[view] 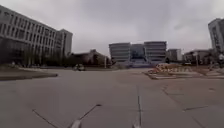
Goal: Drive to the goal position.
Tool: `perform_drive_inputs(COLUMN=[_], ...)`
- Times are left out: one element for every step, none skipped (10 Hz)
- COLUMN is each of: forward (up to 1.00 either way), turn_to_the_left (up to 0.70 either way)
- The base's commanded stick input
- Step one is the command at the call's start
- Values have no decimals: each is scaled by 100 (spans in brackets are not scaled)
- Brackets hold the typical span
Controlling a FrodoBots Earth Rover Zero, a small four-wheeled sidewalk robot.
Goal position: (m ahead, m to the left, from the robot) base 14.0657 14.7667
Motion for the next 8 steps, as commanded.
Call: perform_drive_inputs(forward=[70, 70, 70, 70, 70, 70, 70, 70], turn_to_the_left=[32, 26, 7, 0, 0, 0, 0, 0])
